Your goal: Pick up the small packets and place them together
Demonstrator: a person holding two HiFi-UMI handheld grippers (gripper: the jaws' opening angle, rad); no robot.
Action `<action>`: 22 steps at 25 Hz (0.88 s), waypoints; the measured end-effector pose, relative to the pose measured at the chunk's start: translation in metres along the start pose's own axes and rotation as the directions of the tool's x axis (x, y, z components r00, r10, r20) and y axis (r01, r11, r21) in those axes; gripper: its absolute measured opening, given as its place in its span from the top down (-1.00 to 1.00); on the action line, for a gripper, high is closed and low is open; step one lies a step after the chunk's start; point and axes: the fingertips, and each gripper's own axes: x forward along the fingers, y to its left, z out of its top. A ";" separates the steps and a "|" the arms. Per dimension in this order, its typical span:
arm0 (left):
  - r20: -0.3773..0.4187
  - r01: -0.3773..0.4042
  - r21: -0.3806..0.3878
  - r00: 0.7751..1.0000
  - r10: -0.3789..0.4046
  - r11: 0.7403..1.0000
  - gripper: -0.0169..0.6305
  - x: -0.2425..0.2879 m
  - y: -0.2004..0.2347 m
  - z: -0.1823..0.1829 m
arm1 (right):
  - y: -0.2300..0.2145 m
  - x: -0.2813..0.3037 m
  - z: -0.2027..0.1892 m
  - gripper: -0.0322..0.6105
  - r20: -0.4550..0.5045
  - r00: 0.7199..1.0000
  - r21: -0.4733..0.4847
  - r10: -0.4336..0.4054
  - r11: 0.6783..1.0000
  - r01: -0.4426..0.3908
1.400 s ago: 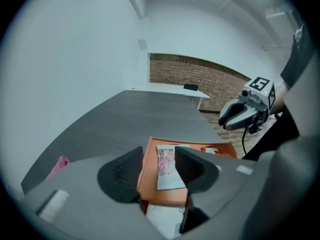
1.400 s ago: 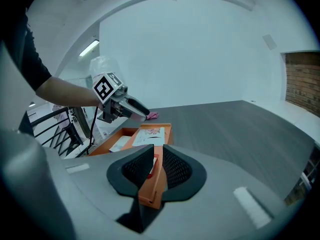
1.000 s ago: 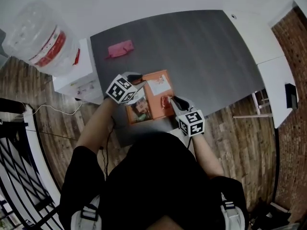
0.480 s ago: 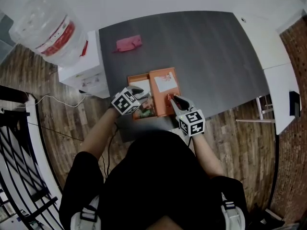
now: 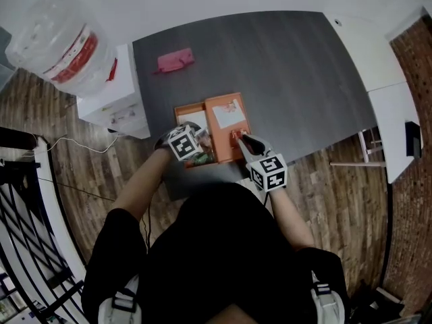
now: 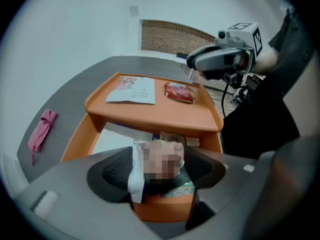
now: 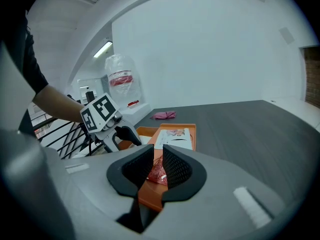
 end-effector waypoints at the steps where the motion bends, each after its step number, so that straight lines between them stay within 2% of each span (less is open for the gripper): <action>1: -0.027 0.006 0.011 1.000 -0.005 1.000 -0.04 0.003 0.000 -0.001 | -0.001 -0.001 0.000 0.72 0.000 1.000 0.002 -0.003 1.000 0.003; 4: -0.090 0.049 0.029 0.995 -0.046 0.998 -0.04 0.013 -0.001 -0.005 | -0.003 -0.004 -0.001 0.72 0.001 1.000 0.007 -0.015 1.000 0.015; 7: -0.166 0.073 -0.007 0.983 -0.073 0.997 -0.03 0.012 0.003 -0.011 | -0.006 -0.009 -0.003 0.72 0.005 0.999 0.018 -0.032 0.999 0.032; 10: -0.186 0.066 -0.008 0.980 -0.067 0.998 -0.02 0.014 0.007 -0.007 | -0.009 -0.013 -0.006 0.72 0.005 0.999 0.029 -0.047 0.998 0.047; 15: -0.343 0.062 -0.035 0.937 -0.070 0.997 -0.01 0.023 0.000 -0.023 | -0.011 -0.017 -0.010 0.72 0.006 0.998 0.045 -0.064 0.997 0.064; 18: -0.346 0.036 0.009 0.938 -0.031 0.999 0.00 0.033 0.004 -0.025 | -0.011 -0.019 -0.012 0.72 0.010 0.997 0.050 -0.070 0.996 0.070; 22: -0.311 0.022 0.062 0.950 -0.001 0.998 0.15 0.031 0.005 -0.023 | -0.011 -0.021 -0.012 0.73 0.011 0.997 0.050 -0.075 0.996 0.074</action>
